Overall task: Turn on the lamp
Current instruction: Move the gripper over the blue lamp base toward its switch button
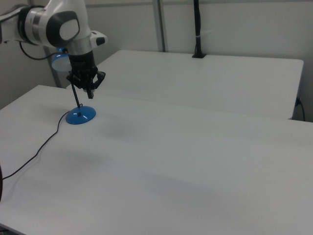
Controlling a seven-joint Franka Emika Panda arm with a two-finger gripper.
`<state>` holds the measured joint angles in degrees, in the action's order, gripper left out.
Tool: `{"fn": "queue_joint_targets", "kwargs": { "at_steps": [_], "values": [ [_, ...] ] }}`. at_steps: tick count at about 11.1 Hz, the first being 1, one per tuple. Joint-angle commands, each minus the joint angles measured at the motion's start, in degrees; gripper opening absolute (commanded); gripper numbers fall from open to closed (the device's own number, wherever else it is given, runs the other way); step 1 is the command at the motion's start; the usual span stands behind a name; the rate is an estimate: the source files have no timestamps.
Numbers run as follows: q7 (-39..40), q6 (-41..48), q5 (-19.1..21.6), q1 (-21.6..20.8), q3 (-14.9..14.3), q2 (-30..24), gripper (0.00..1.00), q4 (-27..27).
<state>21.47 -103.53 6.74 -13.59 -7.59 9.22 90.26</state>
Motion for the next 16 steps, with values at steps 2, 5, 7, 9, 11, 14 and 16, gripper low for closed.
{"fn": "queue_joint_targets", "kwargs": {
  "at_steps": [2, 5, 7, 9, 11, 14, 16],
  "values": [
    [2.53, -11.67, 4.32, -4.95, 2.04, 5.37, 0.00, -0.35],
    [2.35, -24.04, 7.58, -7.93, 2.67, 8.52, 0.04, 1.23],
    [1.48, -31.10, 8.12, -8.64, 4.33, 12.65, 0.03, 1.06],
    [1.12, -31.91, 7.24, -9.96, 4.78, 15.47, 0.01, 0.62],
    [1.12, -37.23, 7.50, -10.58, 4.86, 18.98, 0.02, -0.61],
    [1.12, -47.81, 7.24, -12.07, 5.48, 24.17, 0.02, -0.97],
    [1.12, -49.49, 7.24, -12.86, 5.48, 25.06, 0.02, -1.05]
  ]
}}
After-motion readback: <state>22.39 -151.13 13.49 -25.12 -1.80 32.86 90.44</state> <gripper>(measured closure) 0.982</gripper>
